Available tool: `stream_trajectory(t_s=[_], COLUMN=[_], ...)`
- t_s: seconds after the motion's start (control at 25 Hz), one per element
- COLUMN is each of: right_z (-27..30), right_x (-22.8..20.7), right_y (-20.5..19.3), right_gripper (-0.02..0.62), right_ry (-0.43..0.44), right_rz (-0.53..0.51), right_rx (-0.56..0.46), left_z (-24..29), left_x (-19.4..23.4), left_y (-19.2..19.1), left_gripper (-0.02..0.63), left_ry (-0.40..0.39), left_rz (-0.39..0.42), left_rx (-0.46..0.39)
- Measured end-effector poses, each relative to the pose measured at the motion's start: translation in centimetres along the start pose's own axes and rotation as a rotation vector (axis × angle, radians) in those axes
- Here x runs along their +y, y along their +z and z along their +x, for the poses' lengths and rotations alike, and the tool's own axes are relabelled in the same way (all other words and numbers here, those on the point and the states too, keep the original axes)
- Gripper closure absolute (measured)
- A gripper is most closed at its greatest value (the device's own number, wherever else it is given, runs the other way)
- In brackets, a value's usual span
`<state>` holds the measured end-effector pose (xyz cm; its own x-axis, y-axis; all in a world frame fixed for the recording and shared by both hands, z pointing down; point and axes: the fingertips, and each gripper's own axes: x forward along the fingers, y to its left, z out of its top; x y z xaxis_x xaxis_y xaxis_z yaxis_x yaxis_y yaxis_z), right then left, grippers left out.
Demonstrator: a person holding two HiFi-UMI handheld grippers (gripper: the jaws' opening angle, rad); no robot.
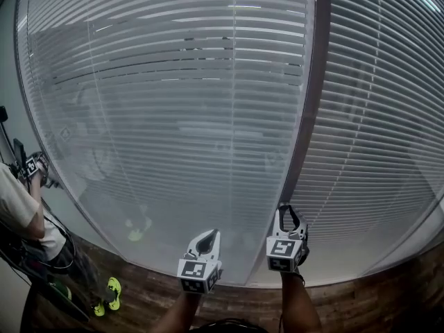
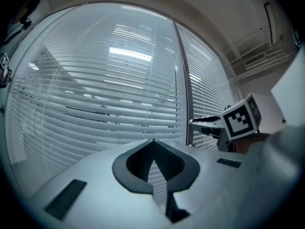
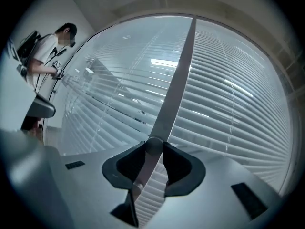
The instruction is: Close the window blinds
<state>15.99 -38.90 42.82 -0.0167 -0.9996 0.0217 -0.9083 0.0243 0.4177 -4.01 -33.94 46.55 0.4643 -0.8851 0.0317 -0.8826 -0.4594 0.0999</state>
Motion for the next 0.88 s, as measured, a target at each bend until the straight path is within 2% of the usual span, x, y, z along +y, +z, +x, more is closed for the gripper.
stream_trajectory(t_s=[0.12, 0.32, 0.68, 0.76, 0.88], right_z=[-0.1, -0.2, -0.3, -0.5, -0.3], right_x=[0.3, 0.6, 1.7, 1.5, 1.0], right_y=[0.4, 0.3, -1.2, -0.8, -0.5], right_gripper=[0.474, 0.474, 0.474, 0.474, 0.474], right_ry=[-0.011, -0.008, 0.051, 0.058, 0.068], right_rz=[-0.135, -0.419, -1.08, -1.164, -1.194], right_rx=[0.032, 0.057, 0.035, 0.048, 0.056], left_z=[0.5, 0.7, 0.7, 0.5, 1.0], left_x=[-0.2, -1.5, -1.4, -1.7, -1.8], left_y=[-0.7, -0.5, -1.3, -0.3, 0.1], left_gripper=[0.606, 0.606, 0.606, 0.606, 0.606], left_ry=[-0.025, -0.041, -0.041, -0.037, -0.045], left_rz=[-0.002, -0.004, -0.002, -0.006, 0.007], left_rx=[0.004, 0.012, 0.012, 0.007, 0.008])
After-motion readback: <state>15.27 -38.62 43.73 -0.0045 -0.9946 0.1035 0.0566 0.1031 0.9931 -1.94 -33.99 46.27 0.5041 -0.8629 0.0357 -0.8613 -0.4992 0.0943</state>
